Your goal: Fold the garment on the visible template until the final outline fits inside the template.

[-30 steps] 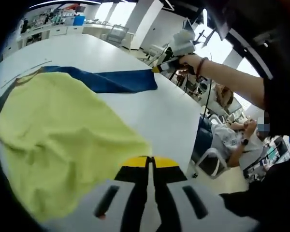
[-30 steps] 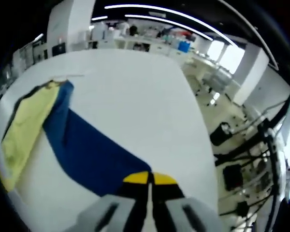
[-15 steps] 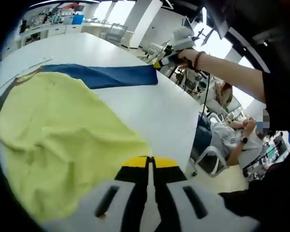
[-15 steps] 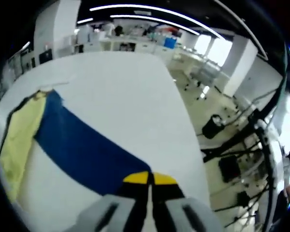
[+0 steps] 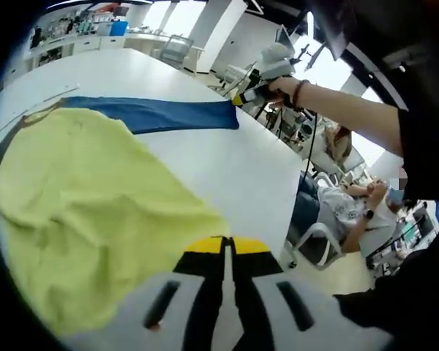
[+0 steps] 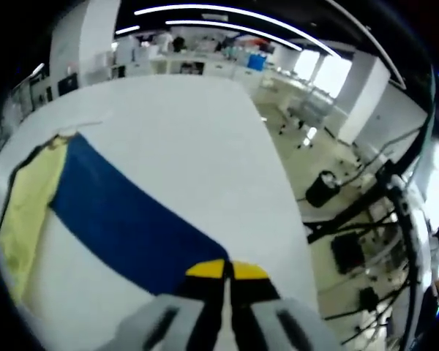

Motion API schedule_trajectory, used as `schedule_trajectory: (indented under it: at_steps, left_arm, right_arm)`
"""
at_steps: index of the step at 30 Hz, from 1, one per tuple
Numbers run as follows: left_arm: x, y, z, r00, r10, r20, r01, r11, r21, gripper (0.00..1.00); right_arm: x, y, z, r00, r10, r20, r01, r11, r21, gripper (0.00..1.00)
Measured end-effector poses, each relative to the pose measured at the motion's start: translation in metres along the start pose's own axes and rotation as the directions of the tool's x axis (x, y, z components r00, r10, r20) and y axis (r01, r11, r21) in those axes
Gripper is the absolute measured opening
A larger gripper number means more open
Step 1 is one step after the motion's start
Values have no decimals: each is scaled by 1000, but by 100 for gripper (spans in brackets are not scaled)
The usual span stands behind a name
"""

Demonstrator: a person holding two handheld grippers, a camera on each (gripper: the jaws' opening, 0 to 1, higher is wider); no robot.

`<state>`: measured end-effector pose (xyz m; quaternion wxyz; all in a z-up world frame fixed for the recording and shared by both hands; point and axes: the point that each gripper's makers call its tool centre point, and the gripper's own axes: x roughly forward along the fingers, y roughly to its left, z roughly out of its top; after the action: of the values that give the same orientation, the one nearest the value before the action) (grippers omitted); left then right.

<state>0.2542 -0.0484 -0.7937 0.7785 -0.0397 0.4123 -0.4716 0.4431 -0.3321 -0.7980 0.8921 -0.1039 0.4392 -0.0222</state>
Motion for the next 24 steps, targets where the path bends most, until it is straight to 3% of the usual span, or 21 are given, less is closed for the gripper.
schedule_trajectory:
  at_steps: [1,4,9,13,20,24]
  left_arm:
    - [0,0,0,1000,0,-2,0,1000,0,0]
    - [-1,-2,-3,1000,5,-6,-5,1000,16,4]
    - [-5,-4,1,1000,-7,7,6,999,39,25]
    - [-16,-7,10,998,-8,58,2,995,100,37]
    - [-37,12,14,991,65,113,-83,984,161,69]
    - [-54,28,14,984,112,140,-137,974,181,80]
  right_arm:
    - [-1,2,0,1000,3,4,-3,1000,2,1]
    - [-3,12,1,1000,27,8,-27,1000,-1,15]
    - [-9,35,2,996,91,25,-91,996,-6,31]
    - [-15,62,-1,987,161,28,-161,987,-10,41]
    - [-26,98,0,961,274,46,-274,962,-15,62]
    - [-39,121,0,942,330,58,-330,944,-14,74]
